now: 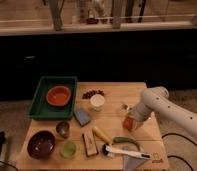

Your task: Place apple in paper cup

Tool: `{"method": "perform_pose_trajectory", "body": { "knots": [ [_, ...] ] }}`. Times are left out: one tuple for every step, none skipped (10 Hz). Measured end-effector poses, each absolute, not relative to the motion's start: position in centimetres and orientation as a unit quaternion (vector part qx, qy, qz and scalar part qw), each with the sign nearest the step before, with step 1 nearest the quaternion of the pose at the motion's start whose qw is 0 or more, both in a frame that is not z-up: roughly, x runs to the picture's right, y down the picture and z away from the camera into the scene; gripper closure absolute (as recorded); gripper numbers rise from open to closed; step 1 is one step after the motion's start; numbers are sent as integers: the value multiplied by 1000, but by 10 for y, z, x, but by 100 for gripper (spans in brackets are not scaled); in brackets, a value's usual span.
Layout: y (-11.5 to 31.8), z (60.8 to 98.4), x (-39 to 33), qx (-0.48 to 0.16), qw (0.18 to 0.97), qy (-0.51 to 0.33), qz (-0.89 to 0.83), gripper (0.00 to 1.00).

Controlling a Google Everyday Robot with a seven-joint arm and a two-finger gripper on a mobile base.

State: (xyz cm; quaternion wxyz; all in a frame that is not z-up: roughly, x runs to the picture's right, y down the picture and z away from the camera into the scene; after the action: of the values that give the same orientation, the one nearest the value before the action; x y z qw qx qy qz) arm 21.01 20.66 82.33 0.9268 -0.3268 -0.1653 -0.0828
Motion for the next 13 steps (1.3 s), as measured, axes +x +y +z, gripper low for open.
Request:
{"method": "perform_pose_trajectory", "body": {
  "knots": [
    [206, 824, 210, -325, 927, -167, -84, 85],
    [206, 823, 209, -322, 928, -168, -86, 95],
    [205, 820, 210, -321, 928, -169, -87, 99],
    [202, 817, 209, -318, 928, -171, -90, 100],
    [199, 814, 209, -314, 929, -172, -92, 100],
    [197, 811, 209, -312, 930, -172, -94, 100],
    [192, 807, 208, -308, 931, -172, -98, 100],
    [188, 803, 208, -305, 931, -172, -101, 100],
    [183, 797, 209, -304, 931, -168, -107, 100],
    [179, 794, 209, -303, 932, -166, -110, 100],
    [178, 793, 210, -304, 931, -165, -113, 100],
    [175, 791, 210, -305, 930, -165, -119, 100],
    [173, 790, 209, -304, 930, -165, -123, 100]
  ]
}}
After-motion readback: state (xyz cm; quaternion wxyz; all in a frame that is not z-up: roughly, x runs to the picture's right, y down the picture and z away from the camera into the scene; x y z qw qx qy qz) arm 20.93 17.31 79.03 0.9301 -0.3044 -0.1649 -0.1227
